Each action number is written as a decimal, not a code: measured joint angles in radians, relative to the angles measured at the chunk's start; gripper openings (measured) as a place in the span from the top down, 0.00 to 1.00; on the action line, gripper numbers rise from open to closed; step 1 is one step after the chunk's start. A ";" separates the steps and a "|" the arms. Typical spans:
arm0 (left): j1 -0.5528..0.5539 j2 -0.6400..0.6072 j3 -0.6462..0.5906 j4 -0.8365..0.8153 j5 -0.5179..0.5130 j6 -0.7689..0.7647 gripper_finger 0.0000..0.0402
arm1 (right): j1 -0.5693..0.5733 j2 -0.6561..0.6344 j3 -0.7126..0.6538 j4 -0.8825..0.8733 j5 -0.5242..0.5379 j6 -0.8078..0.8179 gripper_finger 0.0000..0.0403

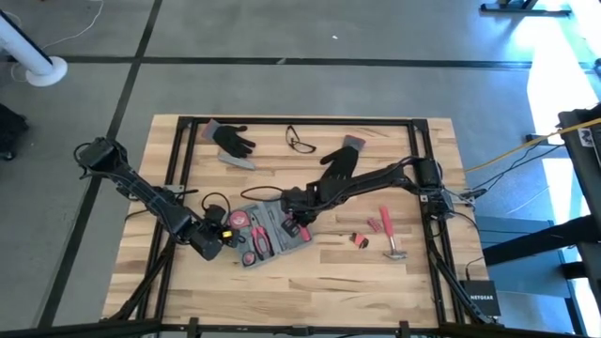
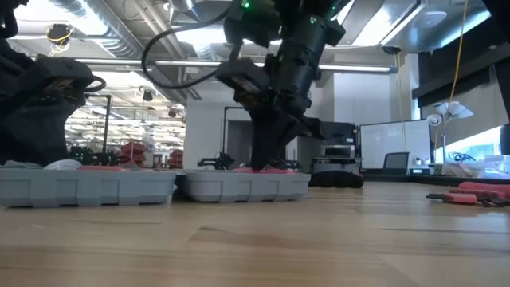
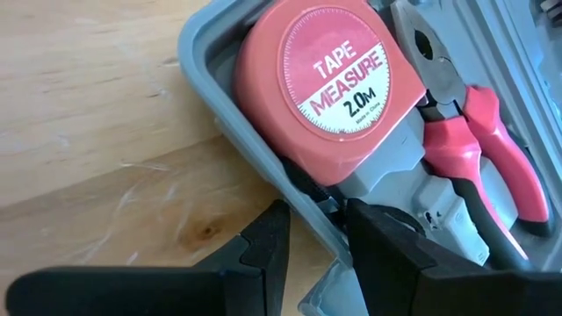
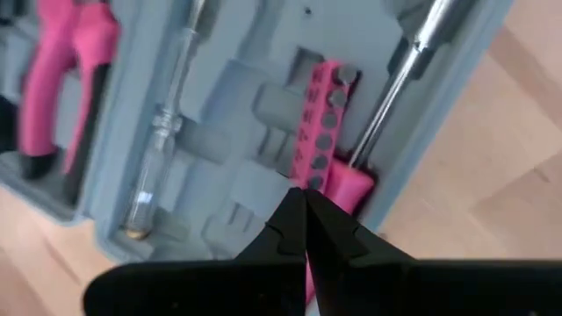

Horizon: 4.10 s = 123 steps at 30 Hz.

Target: Prefit tool cases

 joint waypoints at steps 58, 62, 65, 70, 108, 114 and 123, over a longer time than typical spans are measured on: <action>0.001 0.000 -0.001 -0.004 0.000 -0.018 0.74 | -0.054 0.041 0.035 0.071 0.040 0.003 1.00; 0.001 0.000 -0.001 -0.004 0.000 -0.015 0.74 | -0.061 0.042 0.035 0.071 0.015 0.003 1.00; 0.001 0.000 -0.001 -0.004 0.000 -0.015 0.74 | -0.052 0.042 0.034 0.071 0.032 0.008 1.00; 0.000 0.000 -0.001 -0.004 -0.003 -0.051 0.74 | -0.048 0.039 0.034 0.067 0.042 0.000 1.00; 0.124 0.062 0.000 0.184 0.072 -0.006 0.74 | -0.008 0.012 0.064 -0.182 0.201 -0.136 0.49; 0.160 0.131 0.002 0.321 0.094 0.021 0.74 | 0.027 0.012 0.064 -0.179 0.181 -0.132 0.50; 0.182 0.140 0.002 0.350 0.127 0.035 0.74 | 0.059 0.012 0.064 -0.302 0.245 -0.130 0.50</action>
